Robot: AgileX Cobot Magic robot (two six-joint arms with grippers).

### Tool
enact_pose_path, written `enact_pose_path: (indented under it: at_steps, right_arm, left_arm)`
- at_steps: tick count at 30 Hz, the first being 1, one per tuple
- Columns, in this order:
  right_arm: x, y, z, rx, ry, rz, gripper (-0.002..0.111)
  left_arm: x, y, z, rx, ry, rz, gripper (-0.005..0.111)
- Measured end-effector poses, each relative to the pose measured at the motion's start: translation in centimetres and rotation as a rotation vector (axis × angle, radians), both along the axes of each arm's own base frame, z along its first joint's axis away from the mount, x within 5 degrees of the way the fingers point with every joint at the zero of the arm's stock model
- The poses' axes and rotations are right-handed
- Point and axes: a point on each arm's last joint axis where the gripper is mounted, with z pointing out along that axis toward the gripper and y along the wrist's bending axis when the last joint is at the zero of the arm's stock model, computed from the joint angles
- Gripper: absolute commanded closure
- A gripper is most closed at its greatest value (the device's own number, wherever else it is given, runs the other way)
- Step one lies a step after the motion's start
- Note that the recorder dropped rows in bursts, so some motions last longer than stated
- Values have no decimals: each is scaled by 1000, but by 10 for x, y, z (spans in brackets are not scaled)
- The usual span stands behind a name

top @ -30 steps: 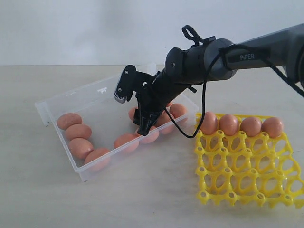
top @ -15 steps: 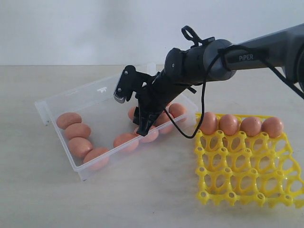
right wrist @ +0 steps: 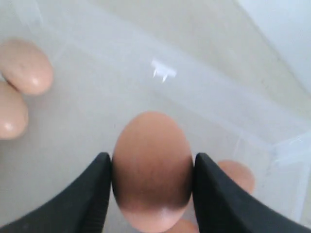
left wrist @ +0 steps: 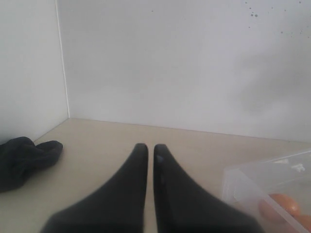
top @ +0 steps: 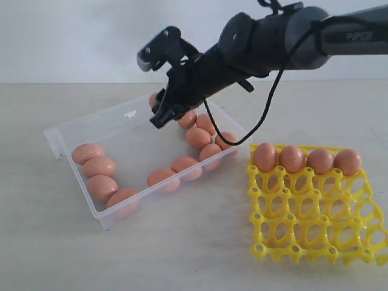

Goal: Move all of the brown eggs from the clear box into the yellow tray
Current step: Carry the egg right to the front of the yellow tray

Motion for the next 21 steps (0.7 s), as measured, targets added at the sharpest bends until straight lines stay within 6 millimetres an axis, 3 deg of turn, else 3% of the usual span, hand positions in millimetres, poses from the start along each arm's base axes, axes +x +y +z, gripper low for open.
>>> enact_pose_path:
  at_steps: [3,6,10,14,18,21]
  right_arm:
    - [-8,-3,28,87,-62,-33,108]
    - [-20,-13,41,156,-112,-122,108]
    - [-49,-43,29,147,-144,-314,108]
    - [-87,-85,13,76,-222,-540,108]
    - [-121,-138,9,16,-488,-911,108]
    - [-141,-166,9,-18,-678,-1109,108]
  left_arm:
    - [0,0,0,0,0,0,103]
    - [0,0,0,0,0,0,103]
    - [0,0,0,0,0,0,103]
    - [0,0,0,0,0,0,103]
    - [0,0,0,0,0,0,103]
    - [0,0,0,0,0,0,103]
